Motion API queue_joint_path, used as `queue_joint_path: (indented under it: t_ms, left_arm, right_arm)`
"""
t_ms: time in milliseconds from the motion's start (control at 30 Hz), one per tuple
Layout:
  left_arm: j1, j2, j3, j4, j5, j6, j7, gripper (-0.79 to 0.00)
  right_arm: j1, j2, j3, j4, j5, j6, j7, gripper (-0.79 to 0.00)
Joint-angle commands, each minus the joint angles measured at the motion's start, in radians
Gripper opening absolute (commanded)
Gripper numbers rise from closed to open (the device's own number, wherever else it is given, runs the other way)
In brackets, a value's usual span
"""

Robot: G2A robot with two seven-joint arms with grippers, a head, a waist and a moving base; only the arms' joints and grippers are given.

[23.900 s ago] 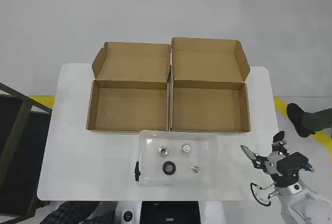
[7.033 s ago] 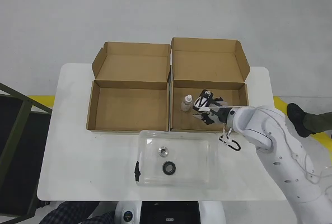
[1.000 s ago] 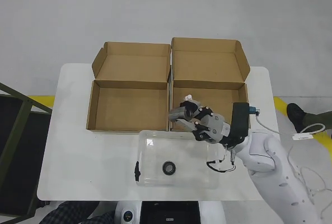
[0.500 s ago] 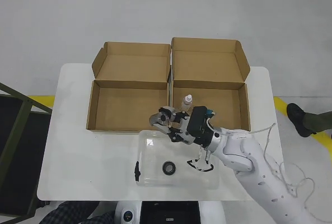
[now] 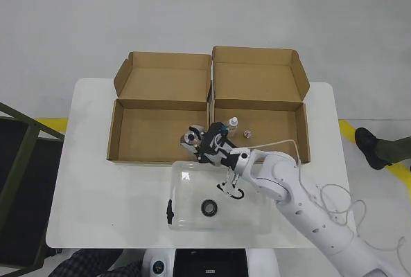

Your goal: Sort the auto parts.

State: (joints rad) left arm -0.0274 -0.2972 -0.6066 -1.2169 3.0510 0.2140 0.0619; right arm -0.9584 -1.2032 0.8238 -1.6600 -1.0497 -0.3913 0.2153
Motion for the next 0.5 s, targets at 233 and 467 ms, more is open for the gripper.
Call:
queue_joint_path:
  t_ms: [233,467]
  left_arm:
    - [0.0,0.0,0.0,0.0,0.0,0.0,0.0,0.0]
    - [0.0,0.0,0.0,0.0,0.0,0.0,0.0,0.0]
  right_arm:
    - [0.118,-0.056,-0.108,0.119,-0.022,0.058,0.071,-0.785]
    - [0.185,-0.098,-0.174,0.192,-0.039,0.08,0.126,-0.785]
